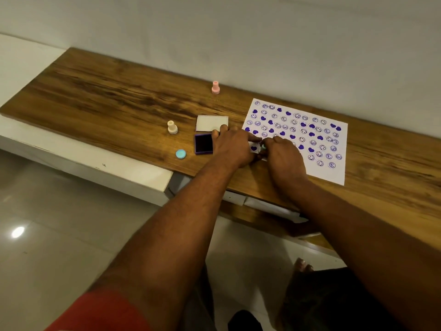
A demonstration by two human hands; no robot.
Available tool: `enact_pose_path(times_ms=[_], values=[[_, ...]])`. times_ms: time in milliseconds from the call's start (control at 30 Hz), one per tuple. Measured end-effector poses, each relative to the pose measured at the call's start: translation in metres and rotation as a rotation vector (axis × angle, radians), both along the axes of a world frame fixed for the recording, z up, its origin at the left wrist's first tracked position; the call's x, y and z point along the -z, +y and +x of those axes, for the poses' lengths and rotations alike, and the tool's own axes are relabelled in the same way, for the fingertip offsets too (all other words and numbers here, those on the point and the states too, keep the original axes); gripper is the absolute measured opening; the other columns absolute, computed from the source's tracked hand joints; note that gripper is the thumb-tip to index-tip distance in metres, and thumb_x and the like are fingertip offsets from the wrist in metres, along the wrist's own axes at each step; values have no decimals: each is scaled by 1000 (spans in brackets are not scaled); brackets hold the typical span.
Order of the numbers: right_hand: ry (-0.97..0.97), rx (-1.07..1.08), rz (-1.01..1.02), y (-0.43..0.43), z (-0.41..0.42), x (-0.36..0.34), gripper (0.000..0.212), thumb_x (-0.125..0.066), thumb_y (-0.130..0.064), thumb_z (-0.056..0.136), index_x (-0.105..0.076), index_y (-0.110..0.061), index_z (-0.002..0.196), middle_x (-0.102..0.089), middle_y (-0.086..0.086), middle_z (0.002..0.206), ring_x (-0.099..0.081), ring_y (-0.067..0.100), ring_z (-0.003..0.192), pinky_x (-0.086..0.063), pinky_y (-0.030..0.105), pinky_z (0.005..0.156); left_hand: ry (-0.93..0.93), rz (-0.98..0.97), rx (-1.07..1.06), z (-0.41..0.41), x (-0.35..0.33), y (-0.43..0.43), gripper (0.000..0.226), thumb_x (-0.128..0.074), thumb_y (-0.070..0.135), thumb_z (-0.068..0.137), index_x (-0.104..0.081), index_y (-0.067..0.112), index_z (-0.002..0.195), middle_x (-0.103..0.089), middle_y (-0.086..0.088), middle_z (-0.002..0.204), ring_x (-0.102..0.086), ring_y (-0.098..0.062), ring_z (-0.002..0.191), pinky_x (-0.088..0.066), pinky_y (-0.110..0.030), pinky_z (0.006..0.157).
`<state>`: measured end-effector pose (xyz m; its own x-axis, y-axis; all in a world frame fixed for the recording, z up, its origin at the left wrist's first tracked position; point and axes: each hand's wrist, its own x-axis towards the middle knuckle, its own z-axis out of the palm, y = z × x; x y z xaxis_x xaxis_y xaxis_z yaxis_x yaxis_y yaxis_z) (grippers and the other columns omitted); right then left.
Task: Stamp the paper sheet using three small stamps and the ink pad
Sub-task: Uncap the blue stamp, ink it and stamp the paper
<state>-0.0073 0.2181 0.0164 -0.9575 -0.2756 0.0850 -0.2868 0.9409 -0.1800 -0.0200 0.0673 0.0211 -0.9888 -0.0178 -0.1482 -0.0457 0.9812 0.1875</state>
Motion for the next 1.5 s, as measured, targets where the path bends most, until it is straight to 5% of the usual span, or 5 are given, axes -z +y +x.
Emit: enact_pose_path(times_ms=[667,833,933,1300,1500], values=[[-53,-156,-126,19,-12,4,35,-61,-26,99,-64,-21,134,-70,8,117,-66,29,102,-45,32,77,-33,-3,32,-2,-11,2,61,-73,72,79,-60,52,136,-59,-2,139,-44,-31,131,-31,-52,107],[-139,413,-881,36,-23,-10,22,-72,-33,94,-76,-19,111,-75,-2,99,-69,16,91,-55,31,78,31,-47,89,3,-4,-3,69,-69,75,81,-53,53,144,-55,-3,146,-42,-30,136,-30,-53,108],[-344,710,-1273,49,-22,-12,33,-73,-37,94,-74,-14,117,-70,-3,92,-61,15,81,-49,23,58,106,3,60,8,-5,-14,69,-65,77,81,-53,51,144,-58,-1,141,-46,-28,130,-31,-50,104],[-269,500,-1144,4,-6,-23,28,-72,-42,93,-75,-24,114,-76,-4,104,-64,6,85,-51,26,74,418,147,-147,52,-36,-110,41,-67,60,90,-71,37,123,-67,0,126,-54,-26,121,-39,-47,100],[-242,198,-928,-56,11,-33,31,-62,-41,100,-69,-23,125,-72,-3,116,-66,8,101,-56,25,78,289,281,-200,85,-25,-168,43,-80,69,73,-73,36,100,-62,12,87,-60,-8,79,-44,-26,60]])
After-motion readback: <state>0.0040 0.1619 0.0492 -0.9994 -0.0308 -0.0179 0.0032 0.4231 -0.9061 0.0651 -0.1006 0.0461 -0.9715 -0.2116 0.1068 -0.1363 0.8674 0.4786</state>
